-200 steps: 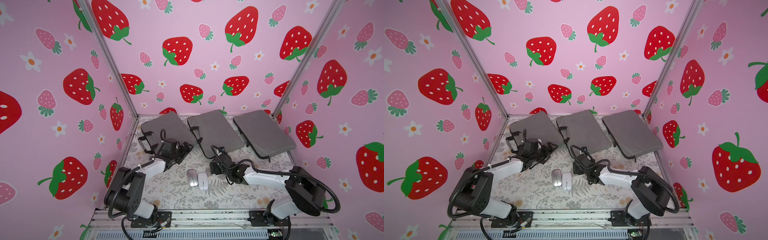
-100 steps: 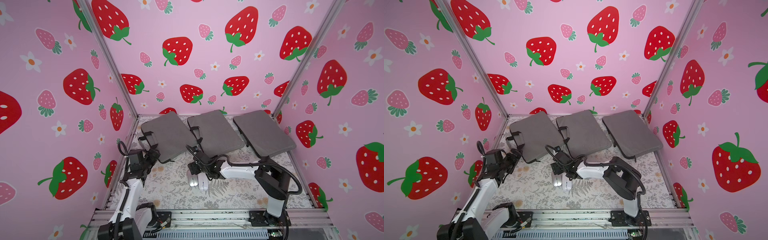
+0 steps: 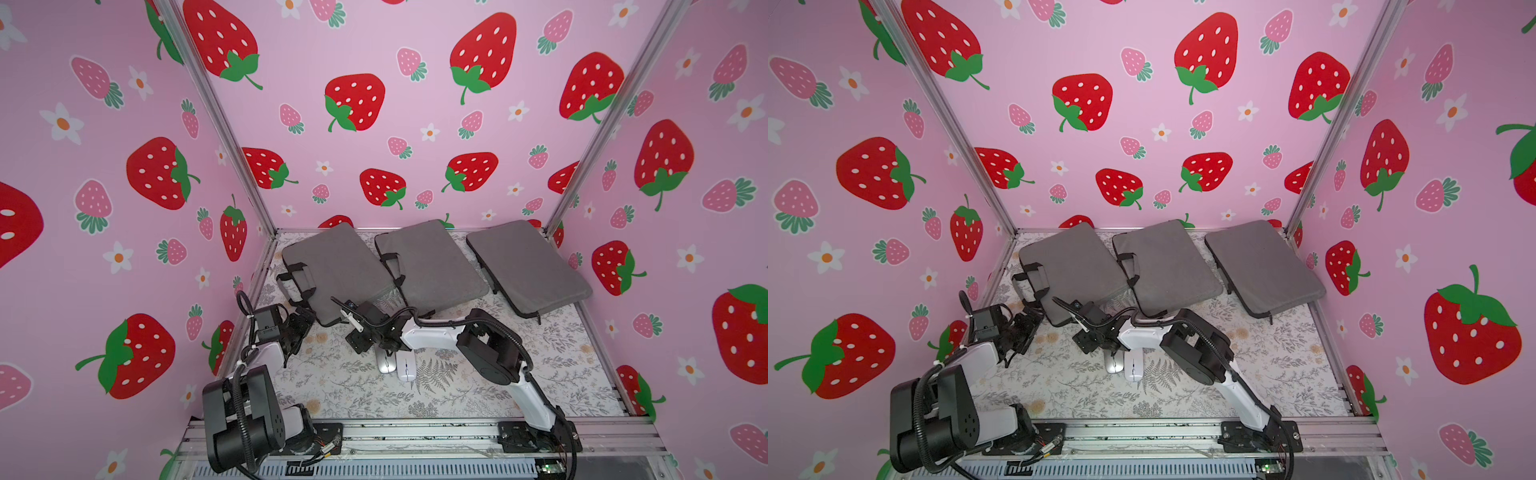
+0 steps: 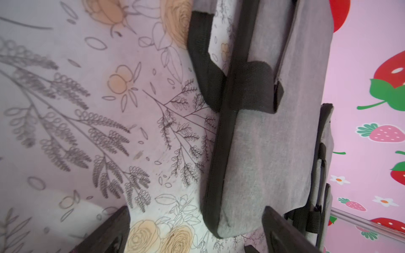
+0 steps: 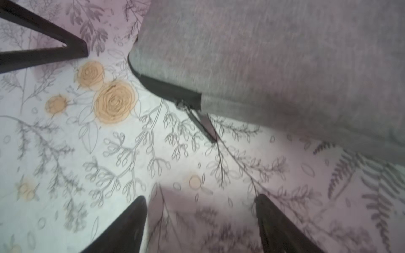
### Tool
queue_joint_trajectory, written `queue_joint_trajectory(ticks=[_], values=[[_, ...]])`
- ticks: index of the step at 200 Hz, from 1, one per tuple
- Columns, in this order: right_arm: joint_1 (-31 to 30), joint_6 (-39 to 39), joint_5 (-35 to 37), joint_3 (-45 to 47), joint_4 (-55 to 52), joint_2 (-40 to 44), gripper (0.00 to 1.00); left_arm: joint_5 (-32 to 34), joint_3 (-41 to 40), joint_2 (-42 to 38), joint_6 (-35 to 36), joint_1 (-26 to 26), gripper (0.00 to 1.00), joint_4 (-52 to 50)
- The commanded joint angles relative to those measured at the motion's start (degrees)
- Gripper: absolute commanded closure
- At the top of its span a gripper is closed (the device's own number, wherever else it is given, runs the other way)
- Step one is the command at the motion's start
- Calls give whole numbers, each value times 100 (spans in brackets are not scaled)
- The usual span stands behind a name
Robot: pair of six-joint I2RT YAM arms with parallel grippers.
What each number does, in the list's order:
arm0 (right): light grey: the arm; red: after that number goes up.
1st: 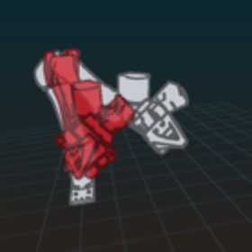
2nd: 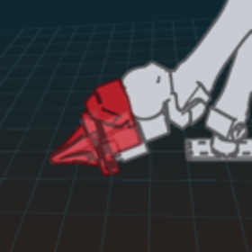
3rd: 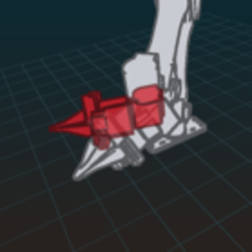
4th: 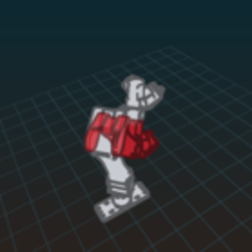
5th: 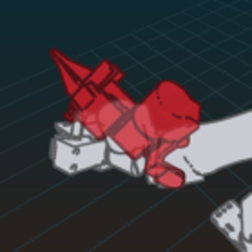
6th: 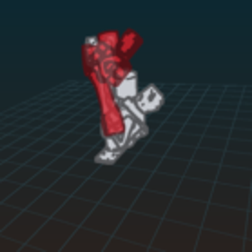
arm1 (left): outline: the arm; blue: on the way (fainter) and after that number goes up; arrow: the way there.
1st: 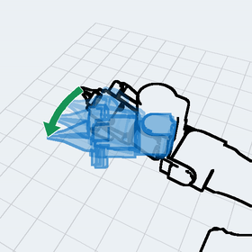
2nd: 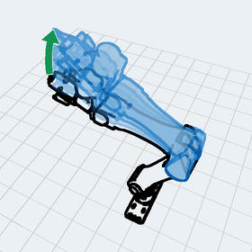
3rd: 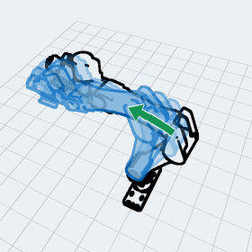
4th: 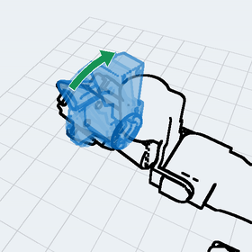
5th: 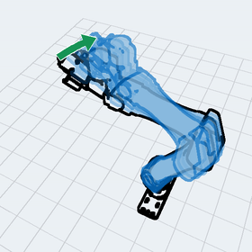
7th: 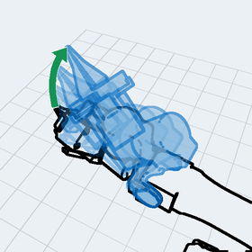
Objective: Put the mouse into the laptop bag
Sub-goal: Unzip the zipper on the zippered laptop bag.
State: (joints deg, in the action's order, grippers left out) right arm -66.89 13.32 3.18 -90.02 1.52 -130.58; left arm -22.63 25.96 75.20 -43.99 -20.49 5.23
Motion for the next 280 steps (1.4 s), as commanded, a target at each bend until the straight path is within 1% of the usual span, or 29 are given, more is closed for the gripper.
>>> queue_joint_trajectory(ticks=[1,33,62,77,105,123,130,132,133,134,136,141,146,156,163,186,225,239,242,256,267,273,280], values=[[224,-311,-167,-374,-739,-558,23,-99,-7,398,-25,-26,6,-366],[317,-586,-634,-688,-863,-894,25,-162,56,548,-30,-40,7,-324],[276,-622,-905,-894,-880,-1095,35,-134,50,522,-40,-34,7,-325],[232,-603,-1006,-1014,-905,-1200,38,-157,74,578,-42,-34,7,-333],[87,-652,-1125,-1181,-938,-1375,39,-193,117,663,-27,-34,8,-342],[2,-698,-1060,-1266,-999,-1455,39,-198,121,682,-18,-34,8,-339],[-31,-708,-1033,-1277,-1021,-1470,40,-222,120,682,-12,-34,13,-304],[-38,-712,-1024,-1276,-1020,-1465,40,-230,120,687,-6,-30,14,-293],[-41,-715,-1018,-1279,-1021,-1468,40,-232,120,688,-6,-27,17,-290],[-46,-716,-1015,-1280,-1021,-1469,40,-237,125,689,2,-31,17,-283],[-50,-717,-1013,-1281,-1017,-1470,40,-254,124,696,4,-33,20,-270],[-67,-713,-1004,-1272,-1013,-1470,40,-279,120,701,19,-26,34,-252],[-78,-708,-1005,-1265,-1001,-1474,40,-286,127,714,11,-25,42,-251],[-103,-670,-959,-1288,-978,-1487,40,-285,159,759,20,-32,52,-281],[-111,-640,-934,-1327,-969,-1510,40,-293,193,812,30,-30,57,-303],[-113,-541,-859,-1560,-1047,-1641,40,-363,284,967,44,-25,61,-333],[-113,-429,-757,-2036,-1274,-1937,47,-351,252,919,39,-25,61,-306],[-113,-418,-780,-2117,-1293,-1990,48,-356,251,916,42,-25,61,-302],[-113,-415,-783,-2127,-1294,-1997,50,-357,250,924,40,-33,61,-298],[-113,-395,-793,-2145,-1303,-2009,56,-364,261,930,39,-32,62,-297],[-112,-377,-780,-2139,-1305,-1999,64,-365,261,940,39,-25,62,-295],[-113,-367,-763,-2136,-1303,-2005,69,-365,264,932,35,-27,62,-290],[-113,-345,-742,-2133,-1303,-2006,78,-365,262,934,41,-25,62,-286]])
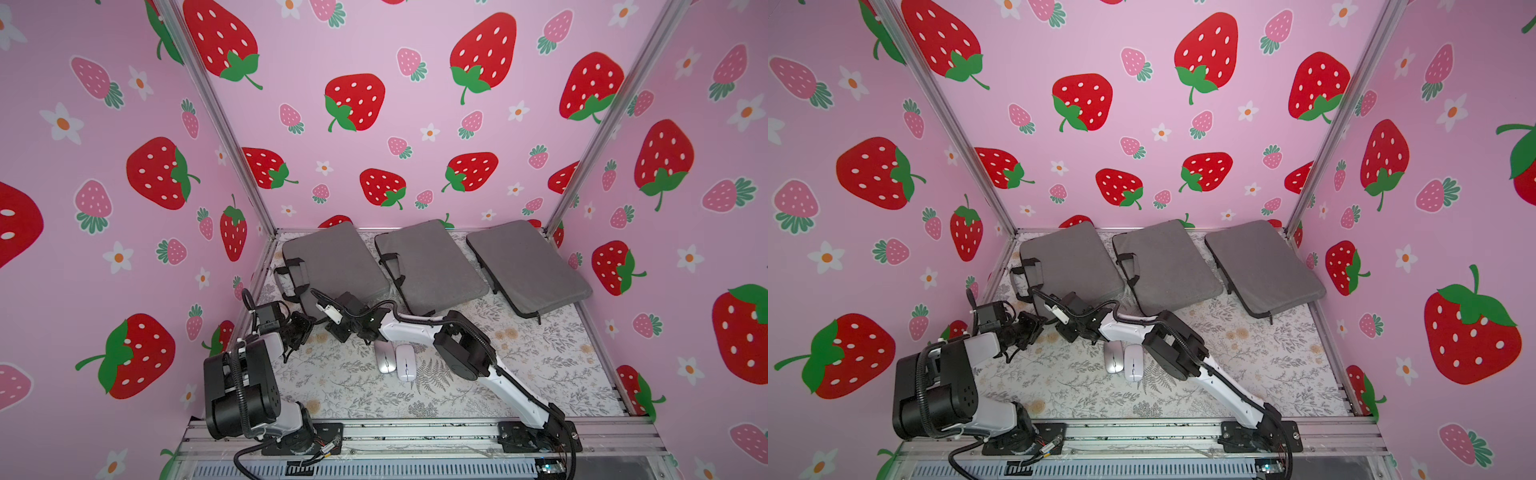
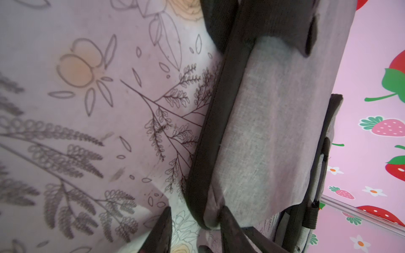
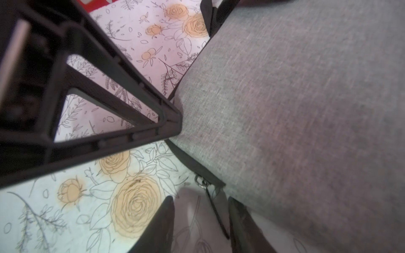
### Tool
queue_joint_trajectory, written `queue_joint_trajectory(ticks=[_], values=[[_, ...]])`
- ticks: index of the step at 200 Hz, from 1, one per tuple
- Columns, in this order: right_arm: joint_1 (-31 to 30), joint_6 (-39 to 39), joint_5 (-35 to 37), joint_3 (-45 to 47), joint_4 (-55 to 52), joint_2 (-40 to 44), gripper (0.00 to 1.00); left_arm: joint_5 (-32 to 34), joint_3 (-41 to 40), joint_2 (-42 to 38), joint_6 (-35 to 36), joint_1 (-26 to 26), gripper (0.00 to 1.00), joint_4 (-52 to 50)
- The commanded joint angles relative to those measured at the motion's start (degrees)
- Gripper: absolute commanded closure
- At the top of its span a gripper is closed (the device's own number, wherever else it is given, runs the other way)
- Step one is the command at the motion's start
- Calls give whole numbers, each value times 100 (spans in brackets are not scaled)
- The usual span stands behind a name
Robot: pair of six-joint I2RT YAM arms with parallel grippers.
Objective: Put the mouse into the laptop bag
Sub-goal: Unzip the zipper on the zippered laptop bag.
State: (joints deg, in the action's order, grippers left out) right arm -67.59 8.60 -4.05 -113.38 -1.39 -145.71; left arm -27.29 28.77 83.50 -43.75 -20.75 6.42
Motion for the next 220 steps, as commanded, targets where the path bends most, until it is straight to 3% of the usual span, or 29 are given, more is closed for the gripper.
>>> queue_joint_trajectory(ticks=[1,19,44,81,105,137,184,220], values=[[-43,130,-13,207,-1013,-494,79,97,-21,100,16,1,62,-404],[-44,179,-3,254,-1006,-476,100,92,-21,102,29,1,62,-409],[-43,269,63,595,-803,-267,100,109,-31,65,11,1,58,-435],[54,433,481,2189,152,775,100,167,-167,-402,-7,10,25,-285],[248,642,621,3291,819,1478,100,445,-297,-914,-37,10,8,-443],[617,1055,710,3733,854,1766,100,631,-287,-1015,-90,-25,5,-598],[1200,1475,790,4404,1107,1964,100,-130,-168,-77,-179,-25,8,108],[1301,1478,777,4620,1177,2125,100,-383,174,595,-410,115,8,559]])
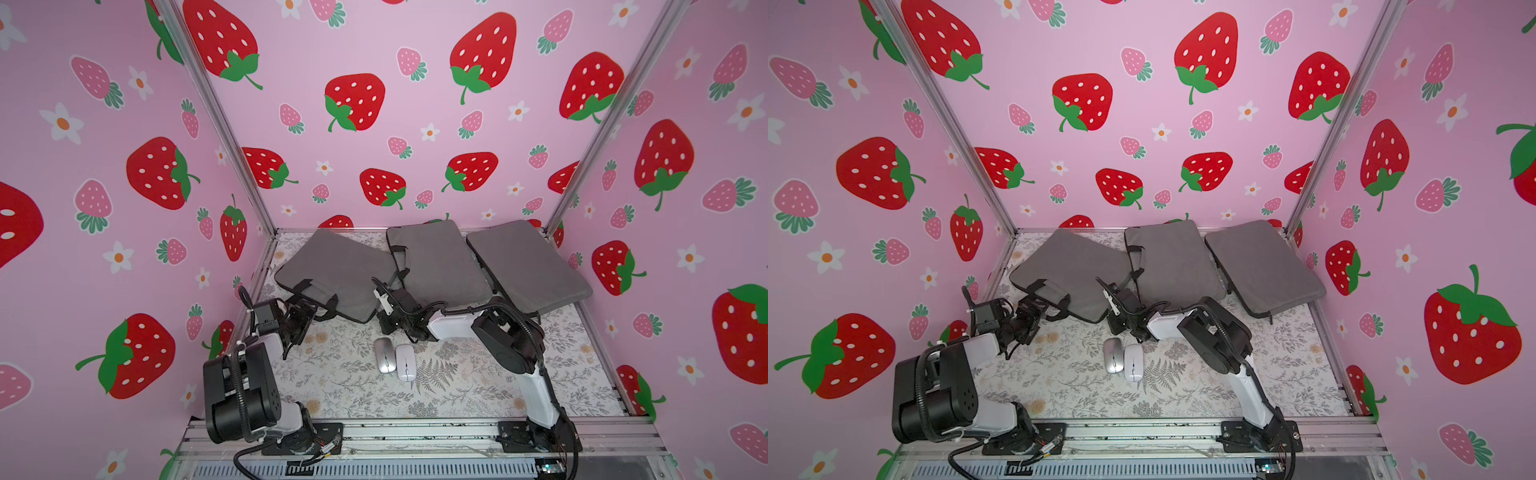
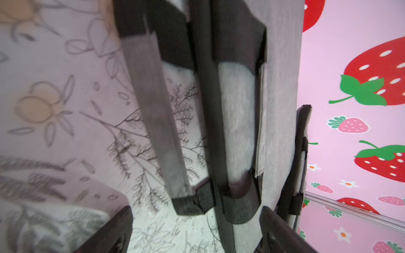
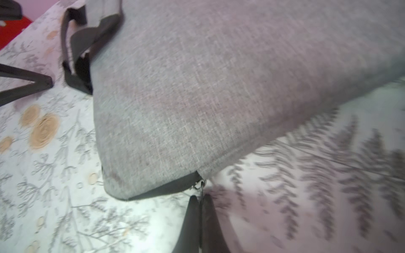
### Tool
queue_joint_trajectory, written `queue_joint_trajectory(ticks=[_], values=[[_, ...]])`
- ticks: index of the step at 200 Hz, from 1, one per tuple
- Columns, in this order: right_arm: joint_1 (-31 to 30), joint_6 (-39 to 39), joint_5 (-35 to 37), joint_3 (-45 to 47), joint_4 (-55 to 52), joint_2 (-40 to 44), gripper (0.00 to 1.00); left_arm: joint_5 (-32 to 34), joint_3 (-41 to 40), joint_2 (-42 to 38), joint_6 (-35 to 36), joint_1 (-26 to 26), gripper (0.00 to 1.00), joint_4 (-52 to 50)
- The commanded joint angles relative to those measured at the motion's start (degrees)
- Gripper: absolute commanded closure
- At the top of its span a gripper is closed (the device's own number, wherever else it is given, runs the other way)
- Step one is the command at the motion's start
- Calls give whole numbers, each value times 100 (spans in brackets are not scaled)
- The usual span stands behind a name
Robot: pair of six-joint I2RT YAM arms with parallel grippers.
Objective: Put the mouse into the laptop bag
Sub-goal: Unzip the zipper on the zippered laptop bag.
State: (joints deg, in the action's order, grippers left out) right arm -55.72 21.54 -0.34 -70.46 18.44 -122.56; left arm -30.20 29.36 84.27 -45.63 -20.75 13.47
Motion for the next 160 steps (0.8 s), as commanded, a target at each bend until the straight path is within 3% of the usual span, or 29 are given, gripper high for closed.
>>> queue_joint_trajectory(ticks=[1,27,44,64,90,160], values=[[114,184,404,329,-806,-185,100,-88,123,537,-224,128,8,-136],[114,201,285,405,-746,-71,100,114,718,1073,-352,466,12,-223],[106,184,194,419,-736,-3,100,225,1069,1442,-512,660,25,-222],[49,129,102,423,-745,70,100,249,1291,1832,-749,841,54,-20],[-166,-36,78,415,-801,202,100,452,1420,2067,-952,1082,100,-2],[-1500,-73,168,144,-1077,313,100,1153,843,1335,-1391,1287,100,15]])
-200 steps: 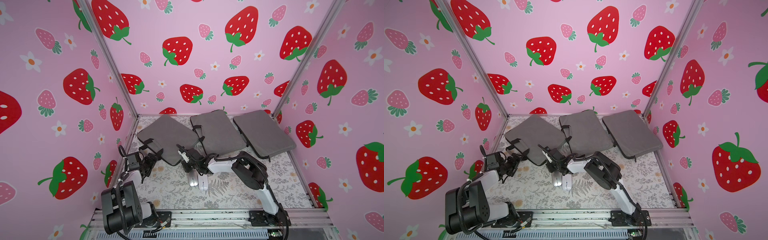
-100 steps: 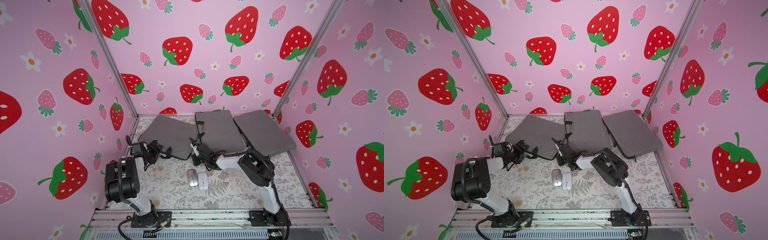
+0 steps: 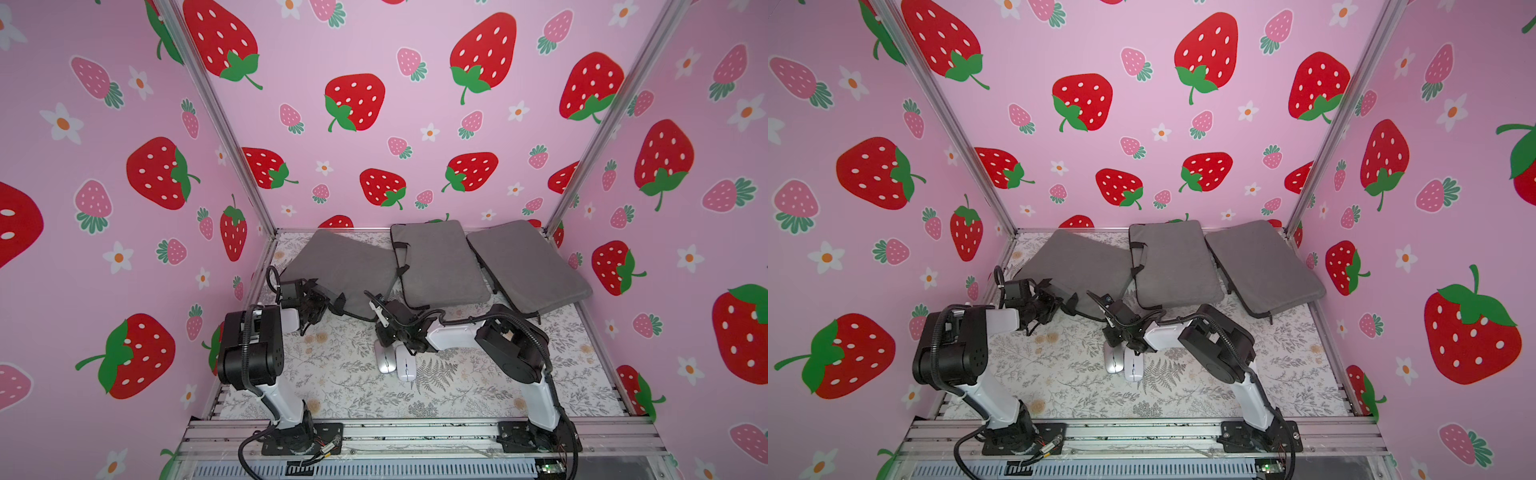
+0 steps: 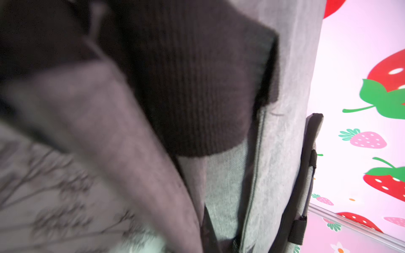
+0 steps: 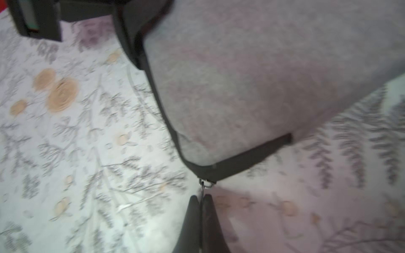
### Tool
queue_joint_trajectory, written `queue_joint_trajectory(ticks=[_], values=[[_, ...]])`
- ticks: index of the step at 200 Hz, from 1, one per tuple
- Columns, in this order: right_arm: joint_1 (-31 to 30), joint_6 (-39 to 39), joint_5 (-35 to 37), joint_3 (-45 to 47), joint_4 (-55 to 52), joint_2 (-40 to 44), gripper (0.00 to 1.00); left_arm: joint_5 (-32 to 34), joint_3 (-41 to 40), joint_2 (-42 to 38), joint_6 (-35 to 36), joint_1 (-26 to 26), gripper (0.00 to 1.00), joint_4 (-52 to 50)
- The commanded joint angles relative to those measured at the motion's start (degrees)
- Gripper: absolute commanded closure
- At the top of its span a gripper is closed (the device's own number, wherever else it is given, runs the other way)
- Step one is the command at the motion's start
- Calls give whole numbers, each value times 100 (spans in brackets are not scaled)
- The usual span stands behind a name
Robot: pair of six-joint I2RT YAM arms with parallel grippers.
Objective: Put the mouse into the laptop bag
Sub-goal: Unzip the zipper on the zippered laptop bag.
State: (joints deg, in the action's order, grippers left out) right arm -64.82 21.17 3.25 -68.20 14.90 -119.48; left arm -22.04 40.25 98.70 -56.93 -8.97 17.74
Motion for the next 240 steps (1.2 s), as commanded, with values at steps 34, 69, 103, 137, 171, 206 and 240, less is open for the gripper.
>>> queue_joint_trajectory(ticks=[34,69,103,137,171,206,240], values=[[-555,198,-263,-408,-942,-89,100,834,-908,-856,-587,112,100,-520],[-86,449,-258,-597,-1171,-151,100,1727,-1980,-2646,-908,325,100,-961],[436,633,-306,-866,-1472,-238,100,2133,-2680,-4708,-1172,657,69,-1895],[956,743,-189,-1261,-1929,-369,100,2258,-2745,-6325,-1060,741,5,-3143],[1476,862,-193,-1784,-2396,-659,100,2215,-2342,-6698,-571,470,2,-4066],[1833,719,-130,-2526,-2889,-1106,100,1609,-2276,-6196,-256,-192,2,-4105],[2008,499,-306,-3025,-3146,-1401,100,843,-2645,-5407,-196,-662,4,-3022]])
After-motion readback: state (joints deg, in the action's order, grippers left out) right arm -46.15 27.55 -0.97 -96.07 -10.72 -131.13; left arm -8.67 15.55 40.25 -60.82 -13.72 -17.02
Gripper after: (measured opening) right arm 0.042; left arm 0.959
